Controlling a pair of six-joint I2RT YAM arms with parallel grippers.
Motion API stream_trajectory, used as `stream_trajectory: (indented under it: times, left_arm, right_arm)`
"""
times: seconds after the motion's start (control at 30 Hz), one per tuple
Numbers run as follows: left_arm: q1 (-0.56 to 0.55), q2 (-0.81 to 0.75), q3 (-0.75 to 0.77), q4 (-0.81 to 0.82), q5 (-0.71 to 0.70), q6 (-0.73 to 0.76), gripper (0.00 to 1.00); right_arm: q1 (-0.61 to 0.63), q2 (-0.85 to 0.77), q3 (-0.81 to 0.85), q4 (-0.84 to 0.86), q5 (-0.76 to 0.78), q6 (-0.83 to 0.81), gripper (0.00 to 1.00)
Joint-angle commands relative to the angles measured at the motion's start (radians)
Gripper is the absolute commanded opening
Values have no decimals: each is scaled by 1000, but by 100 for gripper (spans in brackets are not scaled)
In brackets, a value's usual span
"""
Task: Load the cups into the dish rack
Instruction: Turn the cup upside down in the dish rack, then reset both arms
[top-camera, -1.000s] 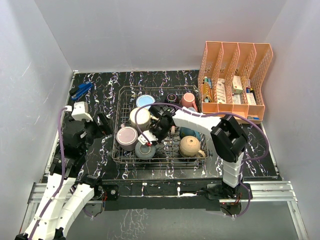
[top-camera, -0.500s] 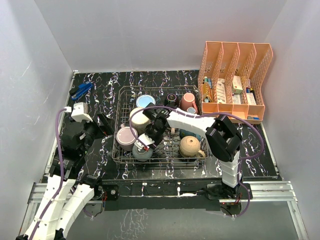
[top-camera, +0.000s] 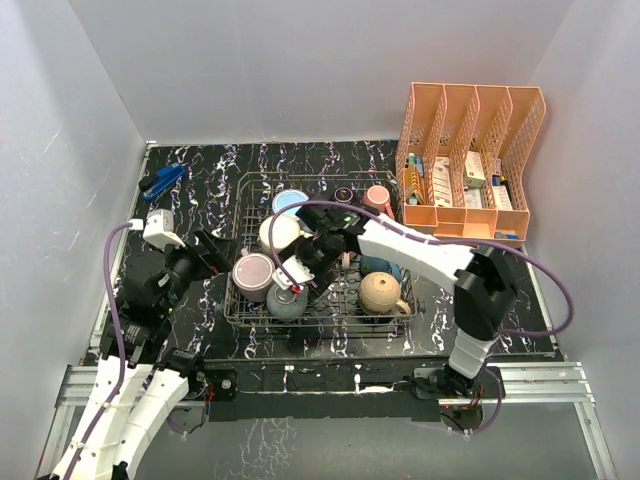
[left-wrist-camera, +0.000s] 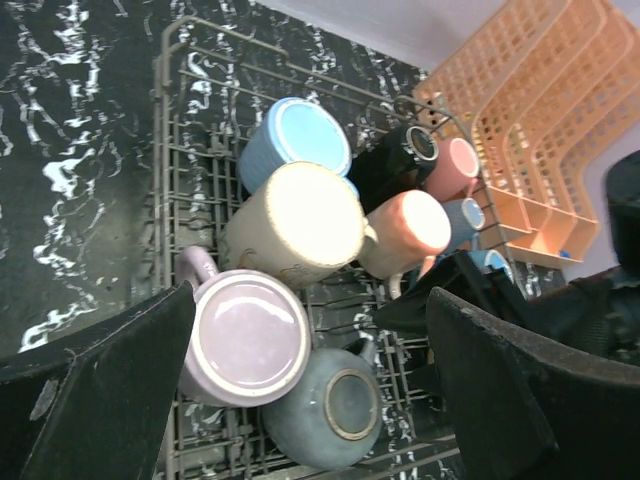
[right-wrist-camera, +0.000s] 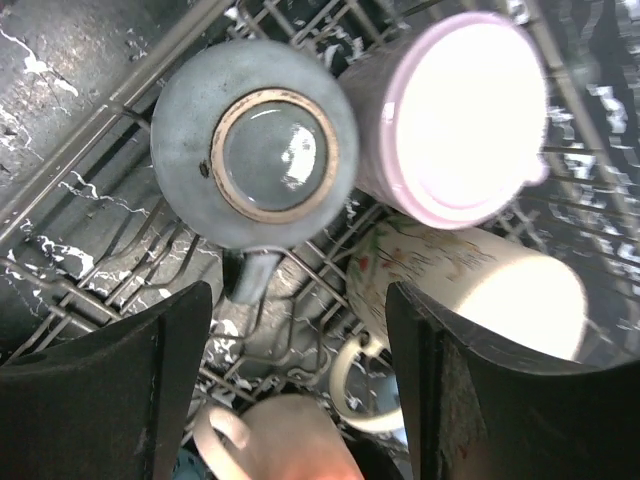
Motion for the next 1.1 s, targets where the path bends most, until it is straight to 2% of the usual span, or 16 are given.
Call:
stream_trajectory:
  times: [0.0, 0.13, 0.33, 0.47, 0.53, 0.63, 0.77, 0.87, 1.07]
  left_arm:
    - [4, -1, -11, 102, 99, -68, 97]
    - [4, 20, -40, 189, 144, -124, 97]
    - [4, 60, -137, 431, 223, -262, 97]
    - [4, 159, -144, 523, 286, -302, 97]
    - [4, 234, -107, 534, 316, -318, 97]
    - [6, 380, -5, 579, 419, -331, 97]
    - [6, 557, 208, 542, 517, -335, 97]
    - [5, 646, 366, 473, 538, -288, 97]
    - [5, 731, 702, 294, 533, -139, 97]
  right_arm:
    - [2, -144, -7, -30, -26, 77, 73]
    - [-41, -223, -10, -46, -59, 167, 76]
    - [-289, -356, -34, -10, -298, 334, 83]
    - [-456, -462, -125, 194, -310, 721, 89]
    - [-537, -507, -173, 288, -277, 866, 98]
    - [-656, -559, -211, 415, -235, 1057, 99]
    - [-723, -588, -165, 471, -26, 1303, 99]
    - [-723, -579, -67, 440, 100, 1380, 99]
    - [-723, -522, 211, 322, 112, 1376, 99]
